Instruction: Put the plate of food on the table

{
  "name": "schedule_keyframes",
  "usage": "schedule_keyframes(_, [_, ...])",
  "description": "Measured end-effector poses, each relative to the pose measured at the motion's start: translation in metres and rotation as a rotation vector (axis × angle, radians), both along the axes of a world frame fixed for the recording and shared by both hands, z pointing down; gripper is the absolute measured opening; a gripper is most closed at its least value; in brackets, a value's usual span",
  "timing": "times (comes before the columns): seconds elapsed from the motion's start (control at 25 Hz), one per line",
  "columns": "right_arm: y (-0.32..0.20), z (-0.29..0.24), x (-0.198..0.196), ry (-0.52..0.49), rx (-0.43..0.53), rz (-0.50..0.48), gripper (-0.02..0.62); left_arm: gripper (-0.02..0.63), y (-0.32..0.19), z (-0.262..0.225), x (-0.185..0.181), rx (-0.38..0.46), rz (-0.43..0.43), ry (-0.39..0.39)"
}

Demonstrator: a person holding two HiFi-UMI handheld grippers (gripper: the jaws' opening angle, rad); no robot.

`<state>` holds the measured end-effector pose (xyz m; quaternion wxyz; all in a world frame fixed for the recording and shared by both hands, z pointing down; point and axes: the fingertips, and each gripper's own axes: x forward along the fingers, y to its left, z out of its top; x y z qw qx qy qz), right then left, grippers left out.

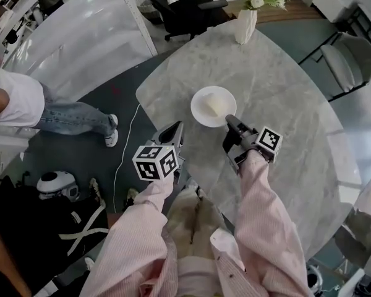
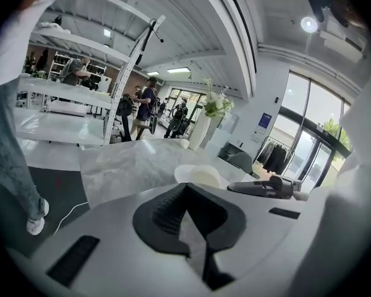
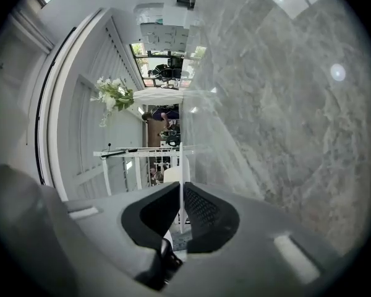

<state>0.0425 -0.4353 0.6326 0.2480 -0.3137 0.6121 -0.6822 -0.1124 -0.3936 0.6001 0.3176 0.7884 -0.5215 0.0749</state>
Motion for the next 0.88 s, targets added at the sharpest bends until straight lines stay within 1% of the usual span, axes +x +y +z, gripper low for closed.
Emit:
schedule_keyframes(0.16, [-0.004, 0.01, -0.004, 0.012, -0.019, -0.004, 0.021, -0.008, -0.005, 0.01, 0.002, -0.022, -0.001, 0.015])
schedule_keyframes(0.68, [-0.007, 0.024, -0.009, 0.049, -0.062, -0.021, 0.02, -0.008, -0.012, 0.021, 0.0, -0.055, -0.01, 0.021])
schedule_keyframes(0.88, [-0.004, 0.033, -0.007, 0.126, -0.13, -0.018, 0.02, -0.008, -0.012, 0.022, -0.002, -0.06, -0.013, 0.023])
